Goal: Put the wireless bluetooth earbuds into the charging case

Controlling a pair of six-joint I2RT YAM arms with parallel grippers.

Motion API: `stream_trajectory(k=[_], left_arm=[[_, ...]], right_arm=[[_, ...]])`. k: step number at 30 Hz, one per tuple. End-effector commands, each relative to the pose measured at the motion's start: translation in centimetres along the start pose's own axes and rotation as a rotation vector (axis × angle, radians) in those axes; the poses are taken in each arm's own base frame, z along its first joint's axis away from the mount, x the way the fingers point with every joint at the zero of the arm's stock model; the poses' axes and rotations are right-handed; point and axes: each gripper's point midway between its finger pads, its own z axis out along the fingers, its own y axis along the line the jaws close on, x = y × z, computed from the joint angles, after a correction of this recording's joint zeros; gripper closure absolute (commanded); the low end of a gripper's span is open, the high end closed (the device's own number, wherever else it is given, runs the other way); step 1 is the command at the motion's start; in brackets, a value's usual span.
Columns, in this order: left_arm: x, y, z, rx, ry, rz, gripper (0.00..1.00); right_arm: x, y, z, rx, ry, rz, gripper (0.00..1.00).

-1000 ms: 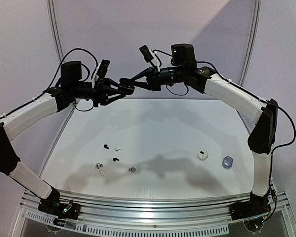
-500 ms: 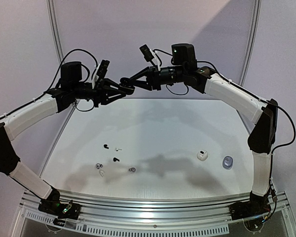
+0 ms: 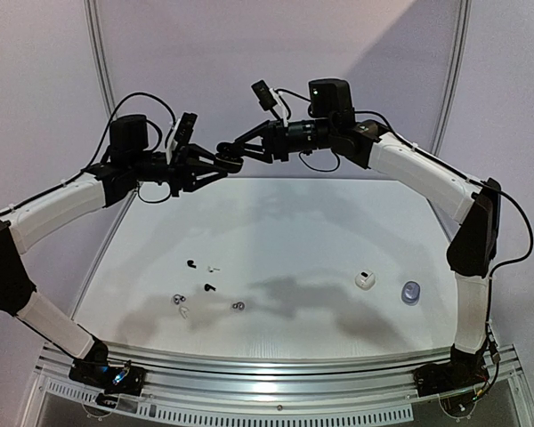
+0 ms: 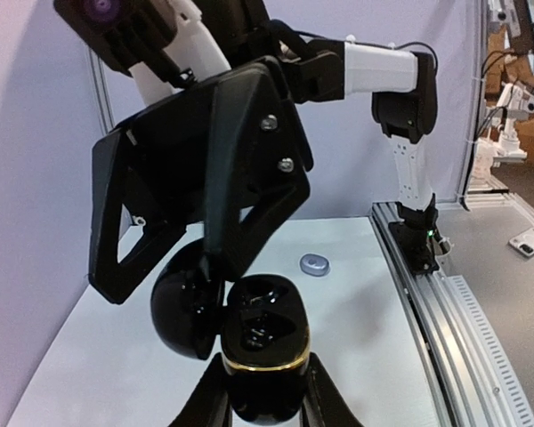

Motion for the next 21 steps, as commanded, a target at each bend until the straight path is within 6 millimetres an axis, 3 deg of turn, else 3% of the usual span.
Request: stream_trajectory(k=[1, 8, 10, 12, 15, 17, 21], left_arm=[[-0.1, 0.0, -0.6, -0.035, -0.022, -0.097, 1.00], [1.9, 1.5, -2.1, -0.140, -0.034, -0.225, 1.00], [2.2, 2.1, -2.8, -0.177, -0.044, -0.248, 1.00], [2.6, 2.7, -3.6, -0.217, -0.056, -0.286, 1.00], [3.1, 3.7, -5.4, -0.292, -0.076, -0.335, 1.00], [3.4, 4.0, -6.6, -0.348, -0.080, -0.334, 1.00], [3.6, 4.4, -9.5, -0.471, -0.090, -0.334, 1.00]], right_arm=[[-0.2, -0.4, 0.0, -0.002, -0.007, 0.010, 0.48], [-4.2, -0.7, -2.0, -0.013, -0.134, 0.055, 0.34], [-5.2, -1.2, -2.8, 0.007, -0.169, 0.074, 0.27], [-5.6, -2.1, -3.3, 0.045, -0.189, 0.103, 0.26], [-4.7, -5.2, -3.7, 0.190, -0.188, 0.182, 0.26], [-2.9, -7.9, -3.9, 0.326, -0.160, 0.250, 0.26], [3.0, -12.0, -2.7, 0.510, -0.052, 0.373, 0.30]])
